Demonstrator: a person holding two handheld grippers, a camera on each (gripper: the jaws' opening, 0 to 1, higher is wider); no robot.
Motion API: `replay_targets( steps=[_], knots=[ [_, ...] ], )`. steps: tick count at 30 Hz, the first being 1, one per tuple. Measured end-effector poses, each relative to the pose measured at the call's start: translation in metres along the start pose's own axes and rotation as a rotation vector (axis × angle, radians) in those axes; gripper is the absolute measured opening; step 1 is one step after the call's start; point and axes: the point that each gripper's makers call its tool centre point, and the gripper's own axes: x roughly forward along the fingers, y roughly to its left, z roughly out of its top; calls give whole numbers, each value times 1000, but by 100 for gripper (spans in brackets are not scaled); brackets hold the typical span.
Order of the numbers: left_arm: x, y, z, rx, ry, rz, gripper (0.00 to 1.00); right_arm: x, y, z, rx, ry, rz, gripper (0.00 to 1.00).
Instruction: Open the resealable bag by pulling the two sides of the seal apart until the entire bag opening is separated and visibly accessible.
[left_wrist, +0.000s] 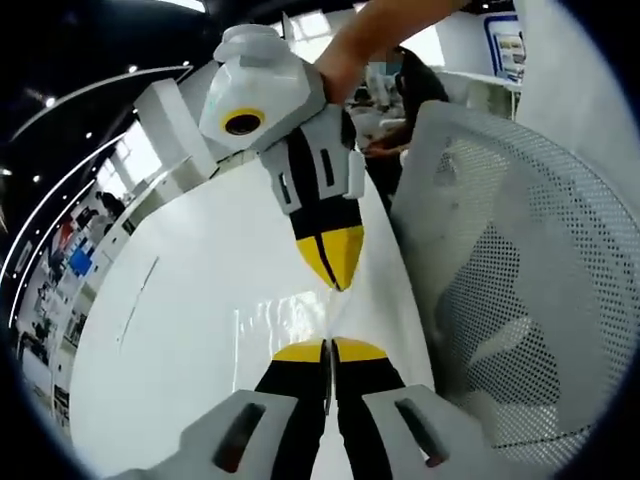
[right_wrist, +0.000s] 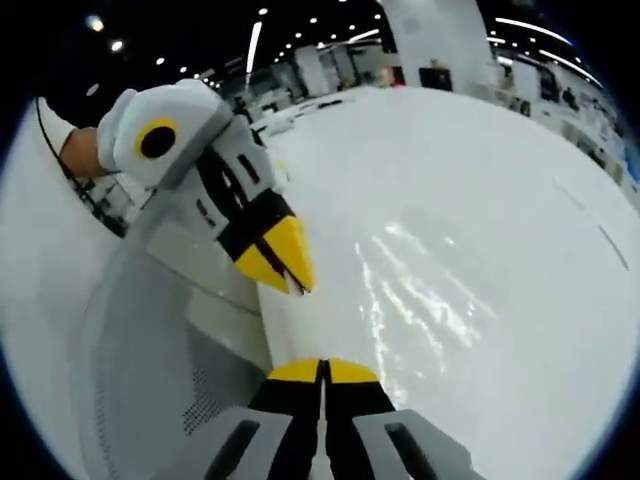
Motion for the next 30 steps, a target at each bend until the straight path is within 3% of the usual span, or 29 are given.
replay_targets(
  steps=[5,11,15,21,30],
  knots=[
    [2,8,7,30,-16,15,18,-3,-5,4,52,28,-9,0],
    [4,6,18,108,-21,-9,16,-4,-11,7,64,53,-25,0],
    [6,2,21,154,-17,-29,8,-5,-14,9,66,67,-34,0],
    [9,3,15,149,15,-38,9,-7,-14,16,24,68,-31,0],
    [15,1,5,148,82,-50,5,-15,-13,31,-22,14,-50,0]
  ],
)
